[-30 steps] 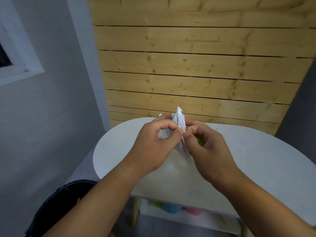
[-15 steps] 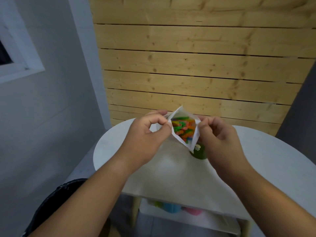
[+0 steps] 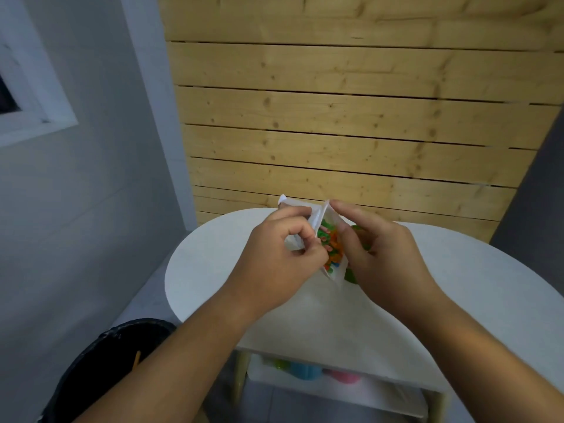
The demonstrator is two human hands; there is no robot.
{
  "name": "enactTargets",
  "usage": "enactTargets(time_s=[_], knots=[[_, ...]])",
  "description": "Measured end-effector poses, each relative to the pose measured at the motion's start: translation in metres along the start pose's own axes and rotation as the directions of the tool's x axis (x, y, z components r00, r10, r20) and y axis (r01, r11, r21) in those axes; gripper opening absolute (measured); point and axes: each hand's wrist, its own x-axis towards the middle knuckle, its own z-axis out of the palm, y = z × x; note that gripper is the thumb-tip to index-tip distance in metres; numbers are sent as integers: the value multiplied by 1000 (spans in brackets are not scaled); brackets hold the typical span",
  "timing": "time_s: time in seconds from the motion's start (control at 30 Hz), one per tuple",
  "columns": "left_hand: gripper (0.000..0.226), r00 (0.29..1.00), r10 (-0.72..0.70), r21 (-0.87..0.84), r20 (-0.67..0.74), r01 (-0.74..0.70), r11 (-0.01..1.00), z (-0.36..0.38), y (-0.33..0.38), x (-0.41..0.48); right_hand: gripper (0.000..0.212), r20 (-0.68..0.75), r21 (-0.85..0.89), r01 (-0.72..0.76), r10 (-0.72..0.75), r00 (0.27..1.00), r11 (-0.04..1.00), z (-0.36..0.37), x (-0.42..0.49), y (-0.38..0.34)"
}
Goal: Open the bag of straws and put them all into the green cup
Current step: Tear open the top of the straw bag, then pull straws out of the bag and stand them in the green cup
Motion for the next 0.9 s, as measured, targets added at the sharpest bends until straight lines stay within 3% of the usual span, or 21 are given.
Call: enactTargets(time_s=[0.13, 0.2, 0.27, 0.37, 0.43, 0.47, 0.53, 0.57, 0.67, 0.73, 0.9], knots=[[14, 999, -36, -97, -5, 35, 995, 4, -2, -1, 35, -99, 51, -53, 58, 993, 997, -2, 4, 2], [24, 987, -153, -148, -56, 144, 978, 8, -7, 1, 36, -156, 145, -125, 148, 977, 981, -4, 7, 5], [40, 929, -365, -225, -64, 343, 912, 10, -10, 4, 36, -179, 250, -193, 241, 954, 949, -6, 10, 5], [62, 709, -678, -352, 192, 695, 627, 17, -17, 9, 31, -146, 416, -266, 353, 924, 870, -9, 13, 5], [81, 569, -712, -488, 411, 797, 355, 24, -26, 12, 27, -95, 501, -297, 393, 915, 813, -11, 12, 3], [89, 552, -655, -570, 516, 792, 219, 28, -31, 12, 25, -67, 545, -309, 408, 911, 780, -12, 12, 3], [97, 623, -469, -716, 625, 698, -27, 39, -38, 11, 23, -6, 632, -333, 434, 901, 700, -14, 13, 4], [96, 685, -396, -774, 611, 622, -118, 46, -40, 9, 23, 25, 672, -346, 447, 894, 655, -15, 13, 4], [92, 823, -325, -879, 467, 392, -271, 61, -38, 11, 24, 140, 759, -408, 485, 863, 506, -21, 14, 8], [91, 870, -317, -914, 378, 295, -278, 64, -35, 17, 25, 227, 789, -467, 517, 825, 399, -24, 13, 11], [59, 862, -467, -980, 197, 190, -64, 51, -27, 39, 26, 279, 798, -536, 620, 733, 276, -23, 11, 24]])
